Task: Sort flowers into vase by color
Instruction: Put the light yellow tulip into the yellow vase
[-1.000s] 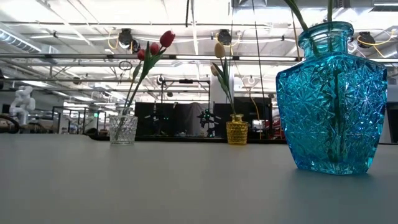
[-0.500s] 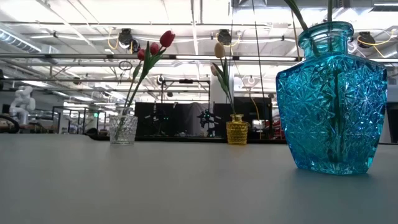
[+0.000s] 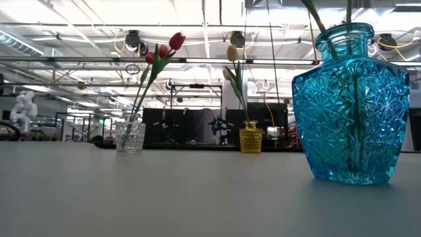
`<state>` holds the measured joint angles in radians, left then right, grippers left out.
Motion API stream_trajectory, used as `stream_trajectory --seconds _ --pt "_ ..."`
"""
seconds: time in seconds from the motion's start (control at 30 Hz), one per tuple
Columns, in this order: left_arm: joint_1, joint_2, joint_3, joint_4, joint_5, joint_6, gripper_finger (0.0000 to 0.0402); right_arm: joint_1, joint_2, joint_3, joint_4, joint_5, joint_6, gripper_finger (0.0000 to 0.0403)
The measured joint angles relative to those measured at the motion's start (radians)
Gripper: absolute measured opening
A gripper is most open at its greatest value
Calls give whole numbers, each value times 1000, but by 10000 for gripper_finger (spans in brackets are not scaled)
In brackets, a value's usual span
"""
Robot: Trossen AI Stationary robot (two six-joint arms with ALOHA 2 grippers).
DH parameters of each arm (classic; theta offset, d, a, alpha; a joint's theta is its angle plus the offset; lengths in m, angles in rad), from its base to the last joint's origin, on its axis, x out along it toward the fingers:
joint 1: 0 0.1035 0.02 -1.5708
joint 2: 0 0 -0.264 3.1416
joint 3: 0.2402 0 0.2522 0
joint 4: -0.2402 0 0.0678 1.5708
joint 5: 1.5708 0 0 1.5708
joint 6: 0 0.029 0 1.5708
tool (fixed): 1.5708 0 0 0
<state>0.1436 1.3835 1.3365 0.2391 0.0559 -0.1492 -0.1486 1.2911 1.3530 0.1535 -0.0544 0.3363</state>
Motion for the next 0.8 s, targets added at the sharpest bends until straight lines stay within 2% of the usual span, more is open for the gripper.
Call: stream_trajectory --seconds 0.8 --pt "-7 37 0 69 16 -46 8 0 0 0 -33 1 20 217"
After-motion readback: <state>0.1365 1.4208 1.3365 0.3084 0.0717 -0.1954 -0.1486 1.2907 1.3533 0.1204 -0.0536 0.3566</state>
